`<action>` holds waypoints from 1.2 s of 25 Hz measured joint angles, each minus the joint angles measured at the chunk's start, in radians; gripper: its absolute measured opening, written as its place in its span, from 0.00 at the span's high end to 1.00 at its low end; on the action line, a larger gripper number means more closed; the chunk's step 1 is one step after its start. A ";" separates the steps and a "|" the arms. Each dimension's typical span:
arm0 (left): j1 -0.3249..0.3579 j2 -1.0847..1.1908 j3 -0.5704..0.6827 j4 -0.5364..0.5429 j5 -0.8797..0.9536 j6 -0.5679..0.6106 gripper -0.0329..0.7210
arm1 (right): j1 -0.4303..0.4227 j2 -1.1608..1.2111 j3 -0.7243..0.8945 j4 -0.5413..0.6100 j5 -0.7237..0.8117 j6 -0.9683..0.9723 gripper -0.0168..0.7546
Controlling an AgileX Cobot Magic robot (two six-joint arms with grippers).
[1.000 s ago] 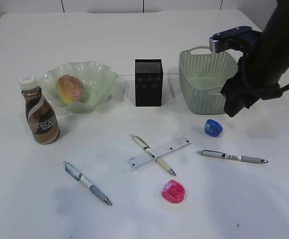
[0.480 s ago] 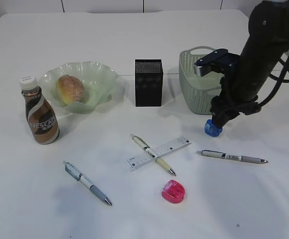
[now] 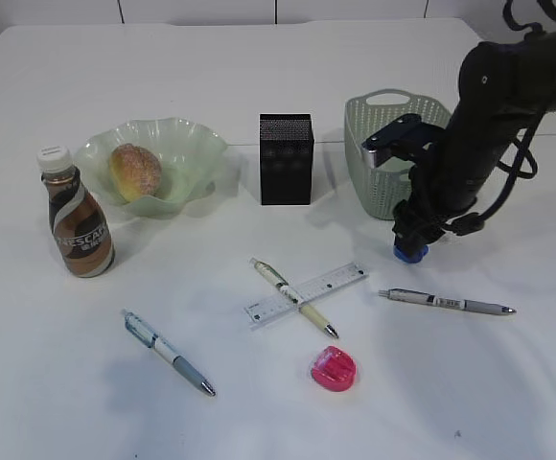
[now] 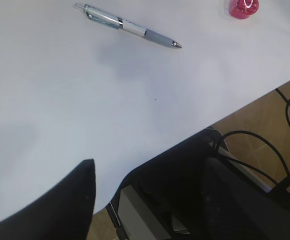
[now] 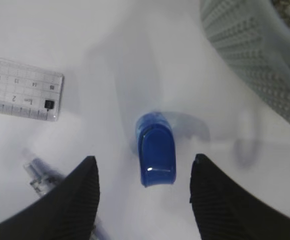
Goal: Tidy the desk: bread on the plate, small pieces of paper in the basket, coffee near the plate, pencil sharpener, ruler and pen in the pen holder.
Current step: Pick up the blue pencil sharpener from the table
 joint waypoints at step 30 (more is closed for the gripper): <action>0.000 0.000 0.000 0.012 0.000 0.000 0.33 | 0.000 0.089 -0.038 0.008 -0.044 -0.018 0.55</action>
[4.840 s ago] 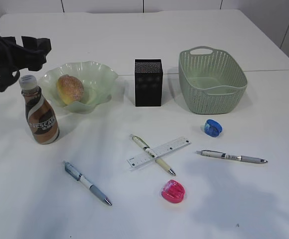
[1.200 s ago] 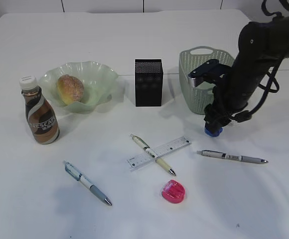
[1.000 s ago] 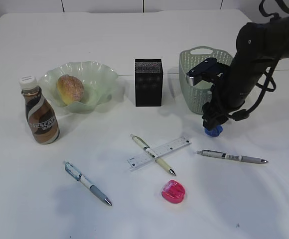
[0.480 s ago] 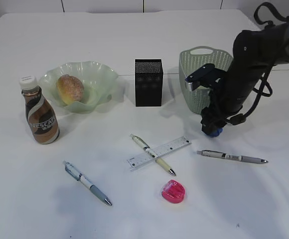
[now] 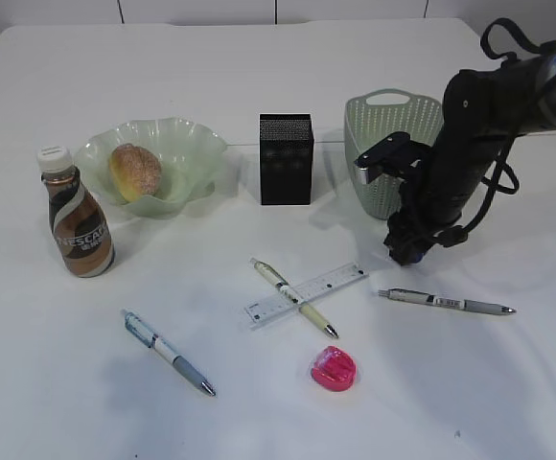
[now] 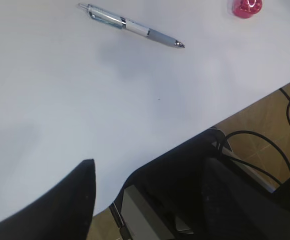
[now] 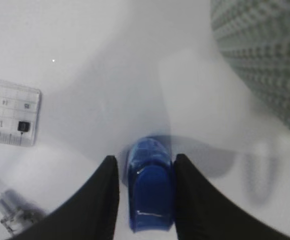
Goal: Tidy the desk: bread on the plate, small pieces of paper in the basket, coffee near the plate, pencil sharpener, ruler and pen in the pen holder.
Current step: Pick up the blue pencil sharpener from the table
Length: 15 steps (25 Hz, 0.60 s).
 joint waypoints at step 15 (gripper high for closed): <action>0.000 0.000 0.000 0.007 0.004 0.000 0.34 | 0.000 0.000 -0.099 0.065 0.141 0.002 0.75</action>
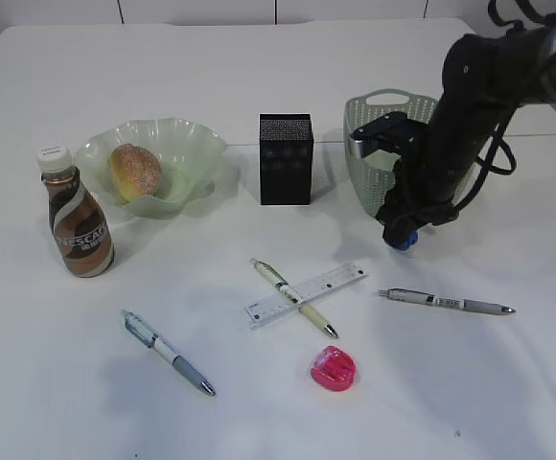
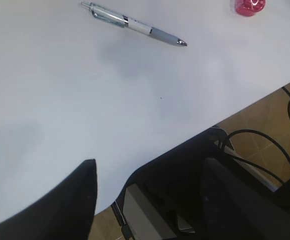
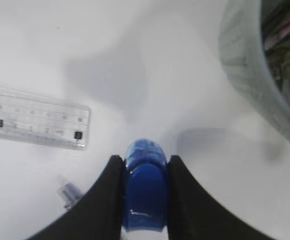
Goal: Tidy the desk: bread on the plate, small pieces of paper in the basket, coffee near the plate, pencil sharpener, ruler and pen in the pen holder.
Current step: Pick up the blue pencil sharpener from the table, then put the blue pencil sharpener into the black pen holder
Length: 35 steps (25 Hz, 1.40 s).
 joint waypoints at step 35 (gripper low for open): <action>0.000 0.000 0.000 0.004 0.002 0.000 0.36 | 0.056 0.138 -0.428 0.584 -0.268 -0.128 0.75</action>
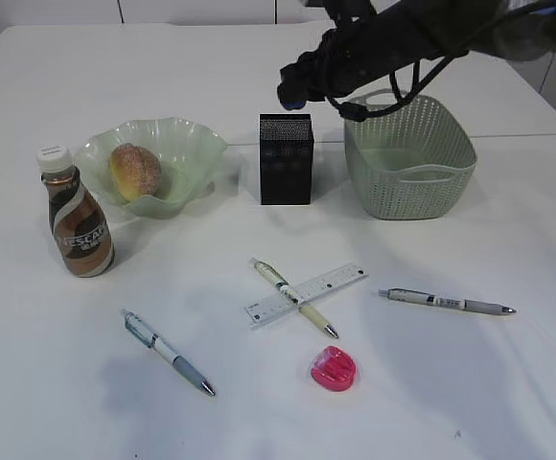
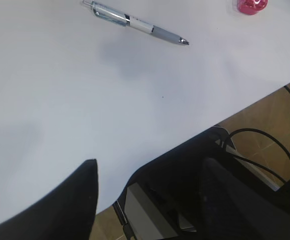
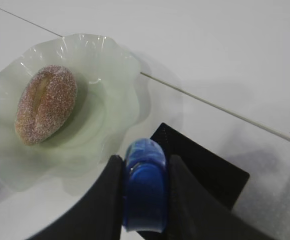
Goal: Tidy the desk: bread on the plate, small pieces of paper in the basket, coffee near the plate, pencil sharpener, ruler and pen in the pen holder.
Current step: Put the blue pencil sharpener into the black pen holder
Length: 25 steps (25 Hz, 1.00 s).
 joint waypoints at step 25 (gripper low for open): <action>0.000 0.000 0.000 0.003 0.000 0.000 0.36 | 0.031 0.096 0.000 0.008 -0.209 -0.013 0.75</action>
